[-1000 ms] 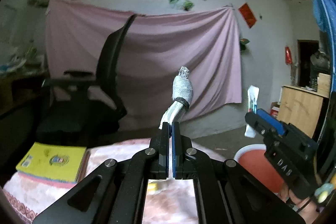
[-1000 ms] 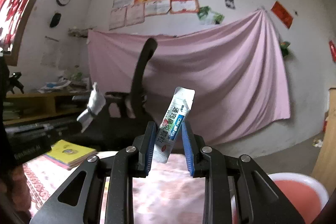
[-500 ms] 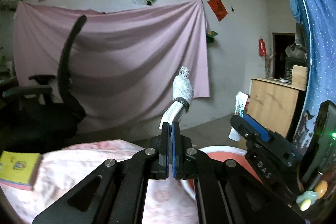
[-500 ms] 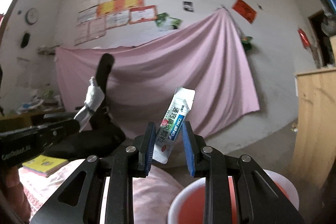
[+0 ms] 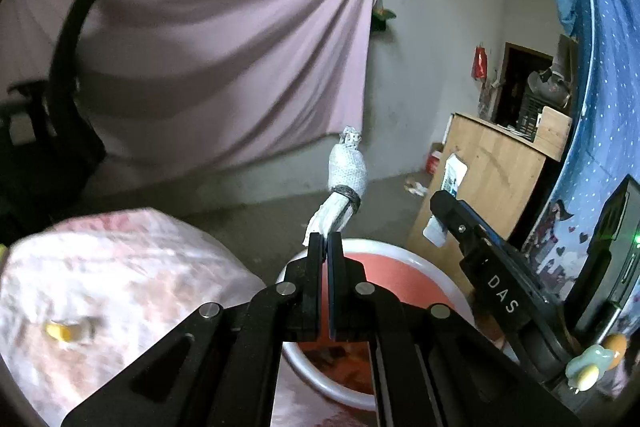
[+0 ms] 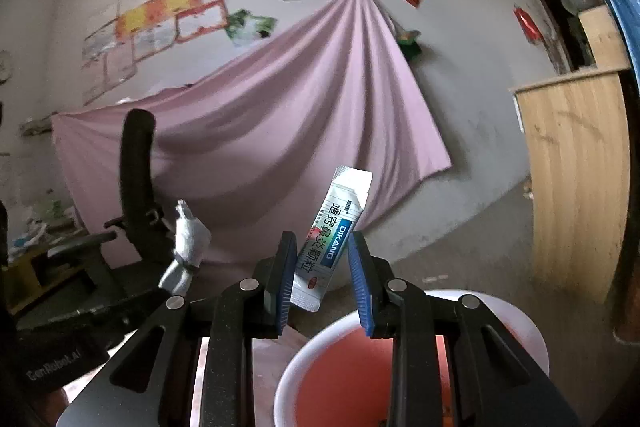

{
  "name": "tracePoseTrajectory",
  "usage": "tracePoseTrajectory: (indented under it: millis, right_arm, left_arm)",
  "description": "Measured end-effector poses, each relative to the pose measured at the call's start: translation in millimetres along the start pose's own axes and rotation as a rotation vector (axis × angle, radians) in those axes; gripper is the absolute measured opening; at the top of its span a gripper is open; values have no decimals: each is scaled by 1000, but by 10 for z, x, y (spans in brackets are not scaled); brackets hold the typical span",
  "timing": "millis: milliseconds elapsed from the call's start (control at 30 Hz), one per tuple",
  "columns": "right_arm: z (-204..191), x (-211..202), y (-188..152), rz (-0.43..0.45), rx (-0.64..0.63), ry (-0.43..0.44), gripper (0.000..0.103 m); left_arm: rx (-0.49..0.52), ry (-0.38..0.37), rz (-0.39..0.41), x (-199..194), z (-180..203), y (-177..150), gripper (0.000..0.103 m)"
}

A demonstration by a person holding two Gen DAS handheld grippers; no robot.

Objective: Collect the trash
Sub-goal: 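Carry the tube and white cloth over the red basin and open both tools, then move both open tools back over the table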

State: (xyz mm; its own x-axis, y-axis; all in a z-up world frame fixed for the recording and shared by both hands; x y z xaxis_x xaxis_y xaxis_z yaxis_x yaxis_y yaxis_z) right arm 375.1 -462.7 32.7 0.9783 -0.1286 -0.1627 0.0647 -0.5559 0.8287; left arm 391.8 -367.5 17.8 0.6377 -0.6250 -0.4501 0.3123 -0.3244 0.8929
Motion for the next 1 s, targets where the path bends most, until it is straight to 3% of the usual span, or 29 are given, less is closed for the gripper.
tracePoseTrajectory:
  millis: [167, 233, 333, 633, 767, 933, 1000]
  right_arm:
    - [167, 57, -35, -36, 43, -41, 28]
    - [217, 59, -36, -37, 61, -50, 37]
    - [247, 58, -21, -35, 72, -56, 39]
    - [212, 71, -40, -39, 49, -66, 42]
    - [160, 66, -51, -35, 42, -62, 46]
    - [0, 69, -88, -32, 26, -40, 48]
    - [-103, 68, -112, -31, 13, -26, 48]
  left_arm:
    - [-50, -71, -60, 153, 49, 22, 1]
    - [-68, -90, -83, 206, 51, 20, 1]
    - [-79, -103, -106, 257, 36, 33, 2]
    - [-99, -89, -117, 187, -103, -12, 4]
    - [-98, -43, -88, 39, -241, -1, 5]
    - [-111, 36, -30, -236, -489, -27, 31]
    - [-120, 82, -3, -381, -628, -29, 33]
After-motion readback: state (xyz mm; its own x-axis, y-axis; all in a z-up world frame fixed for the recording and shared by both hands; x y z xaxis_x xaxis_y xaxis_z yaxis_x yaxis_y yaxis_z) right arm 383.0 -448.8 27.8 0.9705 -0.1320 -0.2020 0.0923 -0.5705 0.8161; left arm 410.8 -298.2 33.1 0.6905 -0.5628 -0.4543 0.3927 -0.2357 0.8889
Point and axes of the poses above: each gripper's, at about its wrist camera, not at the fingertips, and x roughly the way its jaws point, z to its right, y to its top, the point moved 10 cm from there along x, roughly the way its jaws point, and after that the axes turned 15 degrees about x, right-handed, at the moved point
